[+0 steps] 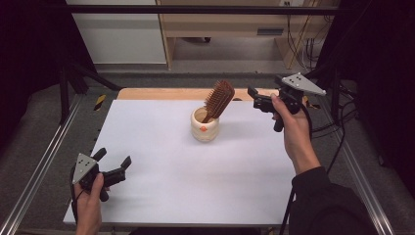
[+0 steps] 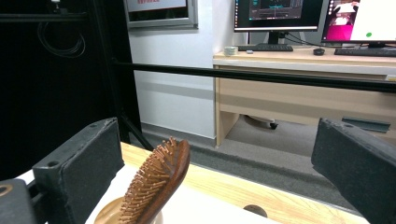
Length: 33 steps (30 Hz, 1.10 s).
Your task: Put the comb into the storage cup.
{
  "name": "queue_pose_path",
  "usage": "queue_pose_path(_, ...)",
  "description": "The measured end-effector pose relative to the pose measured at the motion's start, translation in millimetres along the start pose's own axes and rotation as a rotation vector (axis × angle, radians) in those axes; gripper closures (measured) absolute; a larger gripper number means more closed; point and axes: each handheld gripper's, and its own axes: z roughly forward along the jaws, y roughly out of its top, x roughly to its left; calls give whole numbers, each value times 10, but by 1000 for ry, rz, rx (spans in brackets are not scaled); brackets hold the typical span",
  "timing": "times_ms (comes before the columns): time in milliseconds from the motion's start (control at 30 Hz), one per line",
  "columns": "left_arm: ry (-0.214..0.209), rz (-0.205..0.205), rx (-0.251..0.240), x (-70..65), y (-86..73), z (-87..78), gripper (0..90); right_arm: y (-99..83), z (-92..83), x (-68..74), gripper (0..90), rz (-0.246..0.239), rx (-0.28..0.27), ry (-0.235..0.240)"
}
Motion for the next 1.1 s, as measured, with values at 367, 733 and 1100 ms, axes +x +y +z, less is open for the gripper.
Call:
queue_pose_path(367, -5, -4, -5, -1, 3, -57, 18, -49, -109, -47, 22, -6, 3, 4)
queue_pose_path(733, -29, -11, -16, -46, 19, -156, 18, -54, -234, -81, 23, -16, 3, 11)
queue_pose_path(1100, -49, -1, -15, -36, 21, -135, 16, -69, -377, -152, 22, -12, -3, 5)
